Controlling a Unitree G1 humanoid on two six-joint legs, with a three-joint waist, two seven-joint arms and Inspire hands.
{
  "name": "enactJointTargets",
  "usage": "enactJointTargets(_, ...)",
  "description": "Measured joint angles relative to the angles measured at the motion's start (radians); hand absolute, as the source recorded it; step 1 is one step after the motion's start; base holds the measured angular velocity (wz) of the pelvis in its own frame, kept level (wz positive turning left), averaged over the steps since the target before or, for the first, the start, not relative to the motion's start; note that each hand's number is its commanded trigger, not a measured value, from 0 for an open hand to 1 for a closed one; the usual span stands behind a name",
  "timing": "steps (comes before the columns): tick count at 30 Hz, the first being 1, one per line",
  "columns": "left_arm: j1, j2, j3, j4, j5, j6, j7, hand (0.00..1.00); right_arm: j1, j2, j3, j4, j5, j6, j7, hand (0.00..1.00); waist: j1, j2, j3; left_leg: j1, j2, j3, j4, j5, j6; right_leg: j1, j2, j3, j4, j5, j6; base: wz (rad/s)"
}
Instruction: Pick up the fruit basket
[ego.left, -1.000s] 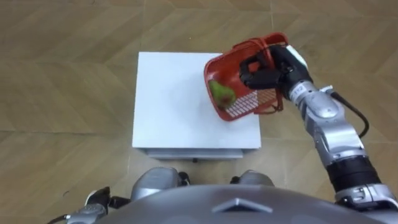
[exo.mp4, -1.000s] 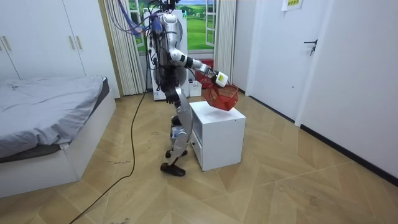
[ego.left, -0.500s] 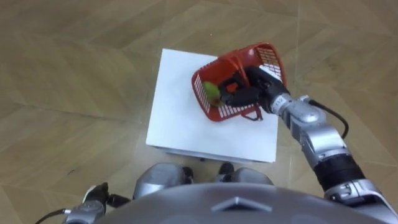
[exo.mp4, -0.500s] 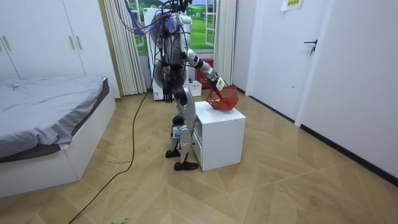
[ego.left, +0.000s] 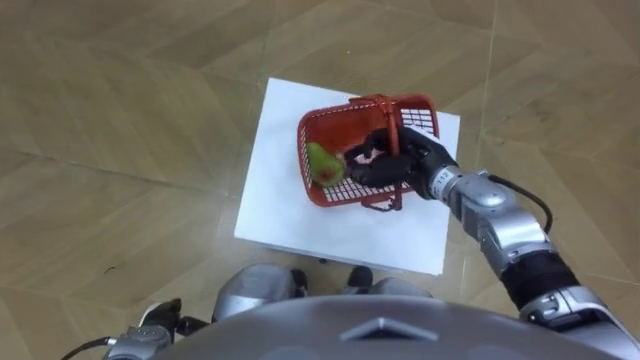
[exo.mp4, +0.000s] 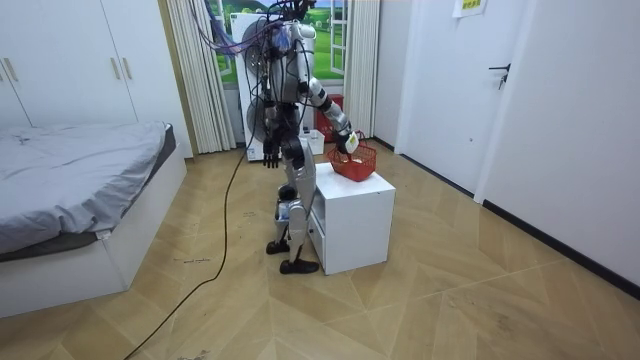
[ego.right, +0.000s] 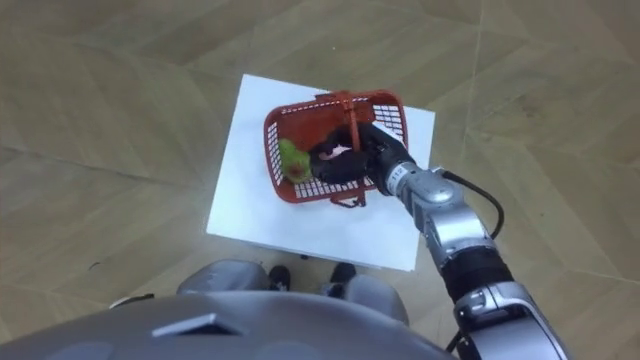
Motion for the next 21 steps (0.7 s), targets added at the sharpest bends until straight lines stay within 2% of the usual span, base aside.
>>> enactJointTargets(3, 0.000, -0.004, -0.006, 0.000, 0.001, 0.017, -0.001, 0.00, 0.001, 0.000, 0.022, 0.016, 0.004, 0.002, 0.003, 0.00, -0.001, 0.010, 0.0060, -0.001, 0.001, -0.004, -0.005, 0.000, 0.000, -0.001, 0.000, -0.009, 0.000, 0.002, -0.001, 0.04)
enactJointTargets(6, -0.005, -0.005, -0.013, 0.001, 0.002, 0.024, -0.002, 0.00, 0.002, 0.002, 0.038, 0.016, 0.003, 0.002, 0.004, 0.00, -0.001, 0.014, 0.0074, -0.002, 0.004, -0.005, -0.019, 0.000, 0.001, -0.005, 0.001, -0.024, 0.000, 0.004, -0.004, 0.09)
enactJointTargets(16, -0.002, -0.017, -0.019, 0.004, 0.002, 0.034, -0.015, 0.00, 0.006, 0.005, 0.039, 0.014, 0.004, 0.001, 0.012, 0.00, -0.002, 0.012, 0.0022, 0.017, 0.006, -0.001, -0.017, 0.000, 0.001, 0.014, 0.001, -0.028, -0.006, 0.004, -0.004, 0.00)
enactJointTargets(19, -0.002, -0.017, -0.018, 0.004, 0.002, 0.034, -0.013, 0.00, 0.007, 0.006, 0.039, 0.005, 0.003, 0.000, 0.012, 0.00, -0.004, 0.003, -0.0035, 0.018, 0.005, -0.002, -0.019, 0.000, 0.001, 0.019, 0.001, -0.028, -0.014, 0.003, -0.004, 0.01)
enactJointTargets(21, -0.001, -0.019, -0.017, 0.003, 0.003, 0.034, -0.016, 0.00, 0.008, 0.005, 0.037, 0.005, 0.000, 0.000, 0.009, 0.00, -0.004, 0.001, -0.0044, 0.027, 0.004, -0.001, -0.020, 0.000, 0.001, 0.029, 0.002, -0.026, -0.019, 0.003, -0.003, 0.02)
